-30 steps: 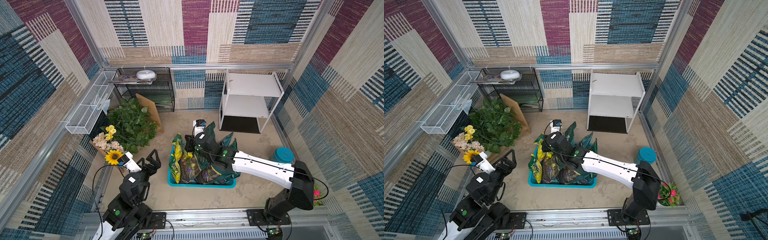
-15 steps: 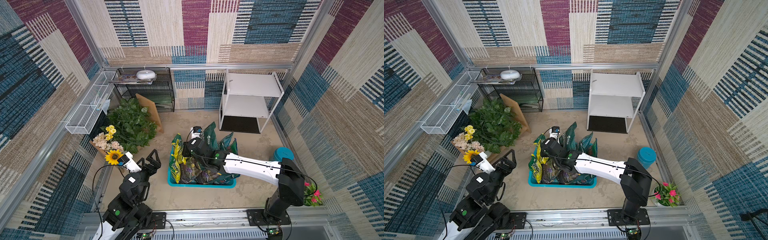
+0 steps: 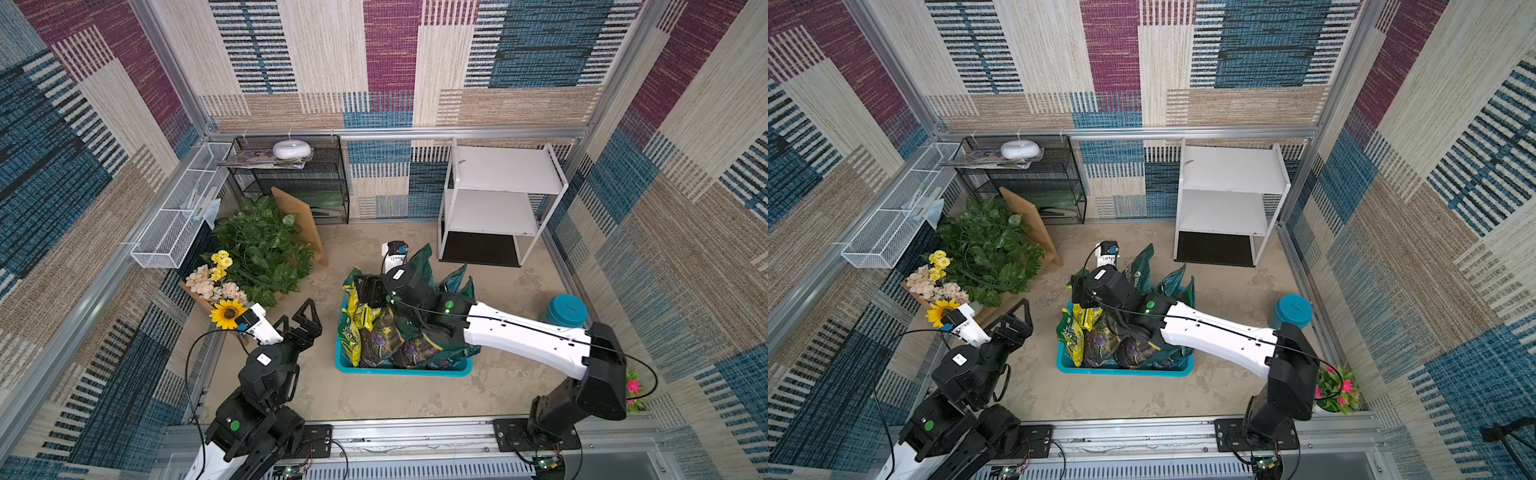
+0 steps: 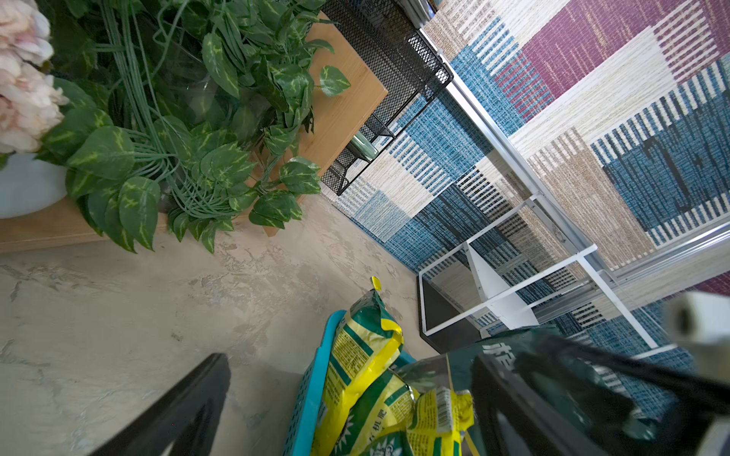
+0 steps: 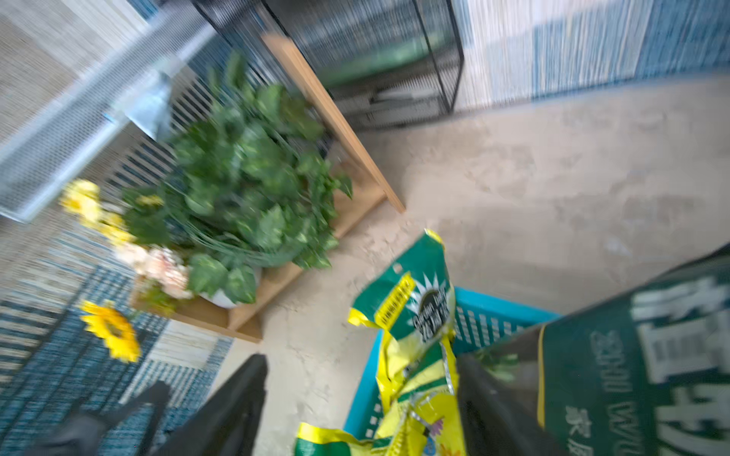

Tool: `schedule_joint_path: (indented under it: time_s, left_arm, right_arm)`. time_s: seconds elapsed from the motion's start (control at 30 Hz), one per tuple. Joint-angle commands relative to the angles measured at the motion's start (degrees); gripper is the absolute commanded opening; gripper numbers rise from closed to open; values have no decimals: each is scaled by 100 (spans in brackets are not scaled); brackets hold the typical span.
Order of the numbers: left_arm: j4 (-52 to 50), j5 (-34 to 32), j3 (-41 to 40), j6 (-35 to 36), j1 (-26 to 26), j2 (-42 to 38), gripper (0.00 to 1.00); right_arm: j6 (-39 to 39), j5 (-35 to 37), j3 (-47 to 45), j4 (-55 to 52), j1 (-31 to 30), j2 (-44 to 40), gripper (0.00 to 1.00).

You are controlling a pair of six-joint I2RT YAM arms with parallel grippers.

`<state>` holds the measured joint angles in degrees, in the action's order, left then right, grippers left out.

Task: Take down the fertilizer bag from the shelf
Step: Place the fertilizer bag in the storage box, then reset both arms

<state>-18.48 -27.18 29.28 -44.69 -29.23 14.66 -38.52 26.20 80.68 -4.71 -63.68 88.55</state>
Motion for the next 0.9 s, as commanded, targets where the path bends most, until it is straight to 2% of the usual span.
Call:
schedule_joint_path:
  time_s: [0.0,0.07,0.17,0.23,0.33,0.4,0.47,0.53,0.63,0.77,0.87]
  left_arm:
    - [178,-28,-16,342,5,-23,99]
    - [279,-50,-51,540,5,-24,99]
    - [602,-40,-201,1055,14,-10,99]
    - [1040,-108,-467,1570,27,53,99]
    - [1938,-516,-1033,2329,106,437,99]
    - [2613,-932,-1310,2939,128,905,99]
    - [3096,-1230,-1365,3679,128,1414,99]
    - [3464,-1656,-1412,4066,128,1885,99]
    - [4550,-1633,-1794,4797,157,2420,99]
    - [5244,-1277,-1899,5092,463,3160,99]
    - [5972,-1067,-1930,5101,844,3934,99]
  right_arm:
    - [1207,1122,168,55,14,-773,99]
    - [1960,1855,-399,730,23,-1635,99]
    - [3599,2615,-2174,2835,226,-3289,100]
    - [4251,2856,-3438,3857,772,-4350,100]
    - [4426,2876,-4632,3993,1933,-5367,99]
    - [4663,2854,-5162,4162,2580,-5661,100]
    - [4763,3008,-5386,4170,2940,-5694,99]
    - [4631,3033,-5552,3906,3085,-5529,100]
    - [4932,3105,-6188,5045,3573,-4712,99]
    - [3914,3283,-6558,5153,4436,-3736,100]
    - [3163,2433,-7005,5351,5132,-3350,99]
